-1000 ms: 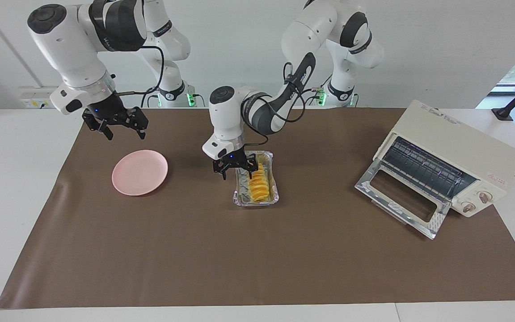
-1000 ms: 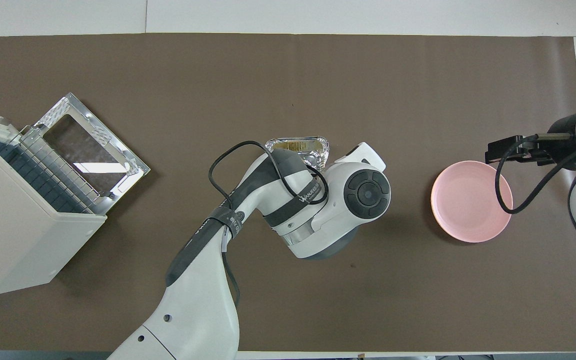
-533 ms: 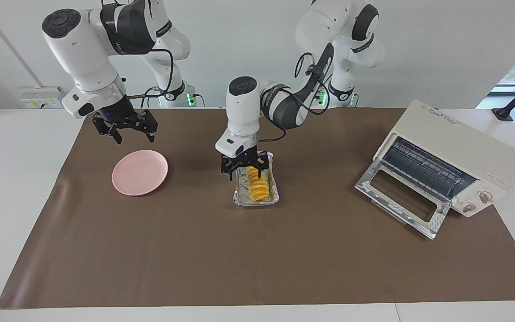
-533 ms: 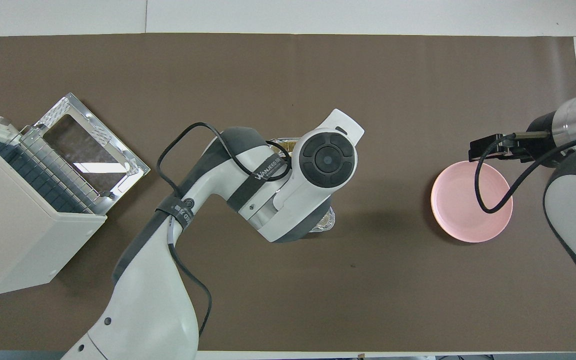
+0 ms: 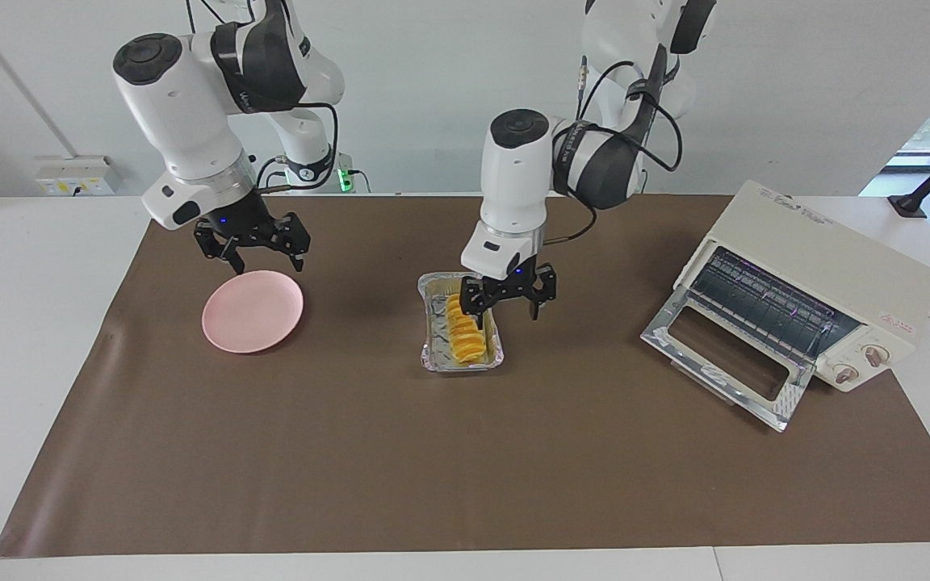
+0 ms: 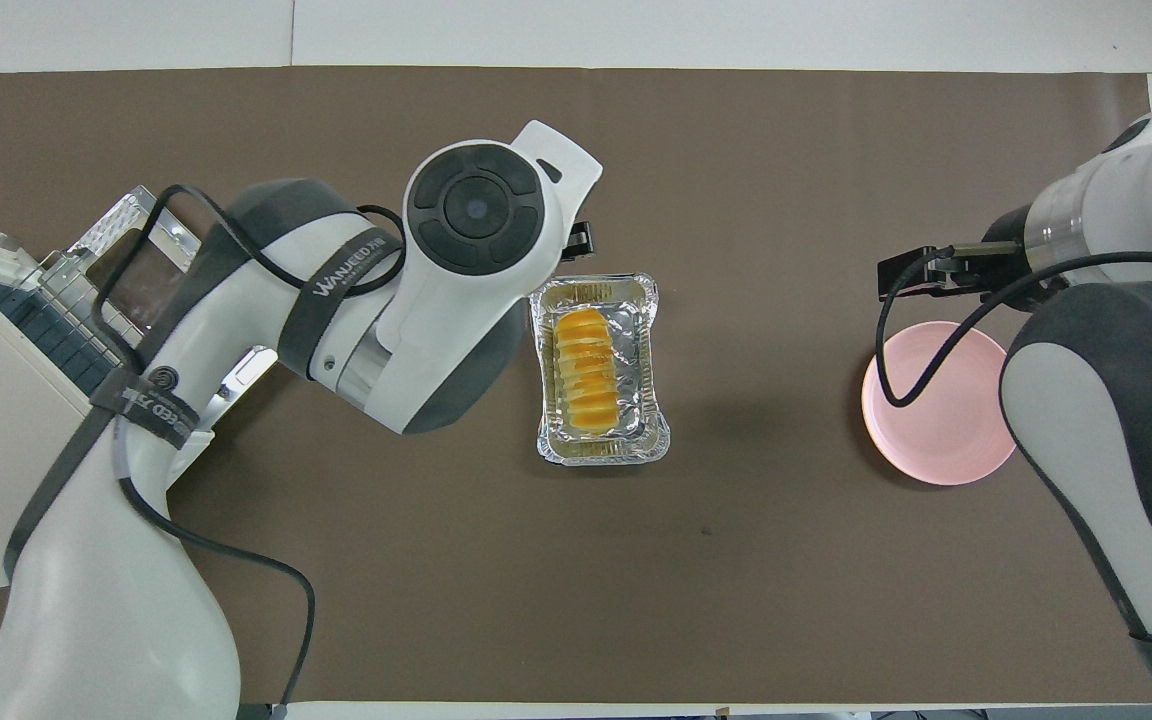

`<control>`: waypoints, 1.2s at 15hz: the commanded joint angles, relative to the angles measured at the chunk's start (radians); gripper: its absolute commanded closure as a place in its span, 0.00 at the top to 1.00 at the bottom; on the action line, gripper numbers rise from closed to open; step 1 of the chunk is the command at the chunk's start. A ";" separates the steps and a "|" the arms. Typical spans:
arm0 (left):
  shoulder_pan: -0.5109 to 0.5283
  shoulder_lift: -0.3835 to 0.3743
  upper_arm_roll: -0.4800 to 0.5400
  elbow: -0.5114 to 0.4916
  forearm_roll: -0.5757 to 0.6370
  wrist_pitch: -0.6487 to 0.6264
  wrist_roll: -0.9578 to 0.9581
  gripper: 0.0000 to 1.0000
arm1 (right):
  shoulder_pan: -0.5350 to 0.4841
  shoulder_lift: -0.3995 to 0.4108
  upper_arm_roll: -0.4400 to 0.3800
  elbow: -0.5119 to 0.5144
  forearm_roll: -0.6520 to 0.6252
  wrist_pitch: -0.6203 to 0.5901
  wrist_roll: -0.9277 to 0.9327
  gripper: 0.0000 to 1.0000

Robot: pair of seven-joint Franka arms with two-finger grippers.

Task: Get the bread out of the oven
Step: 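Lower the tray with the left gripper while the right gripper approaches, then withdraw the left gripper to the oven while the right gripper reaches the tray, then grasp the foil tray edge with the right gripper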

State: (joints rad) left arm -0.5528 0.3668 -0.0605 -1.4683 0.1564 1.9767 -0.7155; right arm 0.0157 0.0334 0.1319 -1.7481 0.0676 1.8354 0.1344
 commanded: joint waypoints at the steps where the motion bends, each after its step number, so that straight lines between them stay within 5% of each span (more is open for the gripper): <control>1: 0.097 -0.106 -0.008 -0.046 -0.015 -0.091 0.142 1.00 | 0.023 0.103 0.002 0.122 -0.008 -0.039 0.048 1.00; 6: 0.290 -0.216 -0.007 -0.047 -0.015 -0.248 0.443 1.00 | 0.112 0.174 0.002 0.116 -0.020 0.031 0.179 1.00; 10: 0.361 -0.284 -0.004 -0.060 -0.038 -0.370 0.472 1.00 | 0.188 0.215 0.000 0.113 -0.044 0.044 0.258 1.00; 13: 0.500 -0.396 -0.060 -0.171 -0.044 -0.379 0.540 1.00 | 0.239 0.262 0.002 0.085 -0.052 0.128 0.315 1.00; 18: 0.570 -0.382 -0.055 -0.159 -0.147 -0.386 0.640 1.00 | 0.313 0.300 0.002 0.027 -0.060 0.218 0.468 1.00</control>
State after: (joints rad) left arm -0.0073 -0.0033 -0.1147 -1.6023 0.0518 1.5799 -0.0968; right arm 0.3175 0.3432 0.1331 -1.6737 0.0205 1.9905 0.5410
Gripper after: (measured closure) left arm 0.000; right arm 0.000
